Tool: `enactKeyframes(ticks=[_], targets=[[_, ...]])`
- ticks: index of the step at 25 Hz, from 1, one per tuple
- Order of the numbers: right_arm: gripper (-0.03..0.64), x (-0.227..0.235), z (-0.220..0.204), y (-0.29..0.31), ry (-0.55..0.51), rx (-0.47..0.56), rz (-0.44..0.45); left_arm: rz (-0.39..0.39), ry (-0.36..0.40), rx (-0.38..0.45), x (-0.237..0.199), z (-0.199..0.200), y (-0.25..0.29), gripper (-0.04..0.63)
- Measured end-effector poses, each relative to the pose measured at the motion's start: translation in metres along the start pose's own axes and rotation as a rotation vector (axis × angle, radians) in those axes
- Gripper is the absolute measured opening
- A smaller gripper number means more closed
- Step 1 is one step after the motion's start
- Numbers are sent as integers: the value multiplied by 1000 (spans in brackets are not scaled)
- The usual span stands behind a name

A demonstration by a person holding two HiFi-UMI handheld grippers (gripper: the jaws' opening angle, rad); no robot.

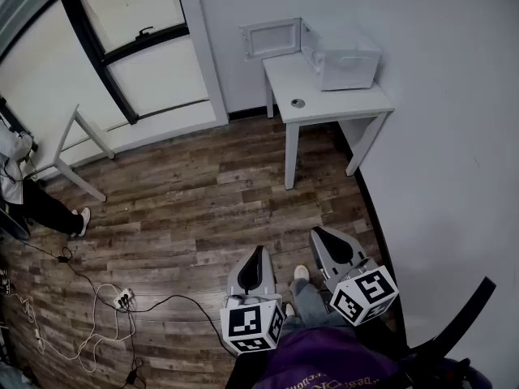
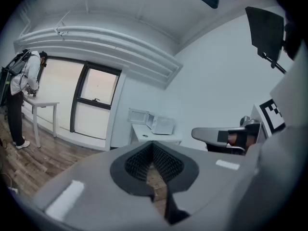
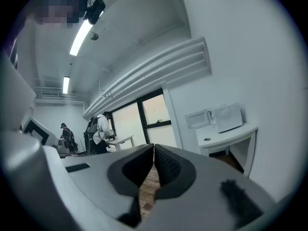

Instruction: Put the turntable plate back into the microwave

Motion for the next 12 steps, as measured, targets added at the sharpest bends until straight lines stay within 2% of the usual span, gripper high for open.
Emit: enactKeyframes(ticks=[6, 12], targets=[[11, 17, 9, 32, -20, 66, -4, 21, -9, 17, -17, 8, 27, 6], [11, 46, 17, 84, -21, 66, 32, 58, -7, 40, -32, 30, 71, 6]])
Point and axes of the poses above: the fingertips, and each gripper's own axes: y forward along the fingers, x to its right, z out of its top, the point moved 9 cm from there along -y, backward along the fingers, and after that the axes turned 14 degrees about -y, right-handed, at the moved point
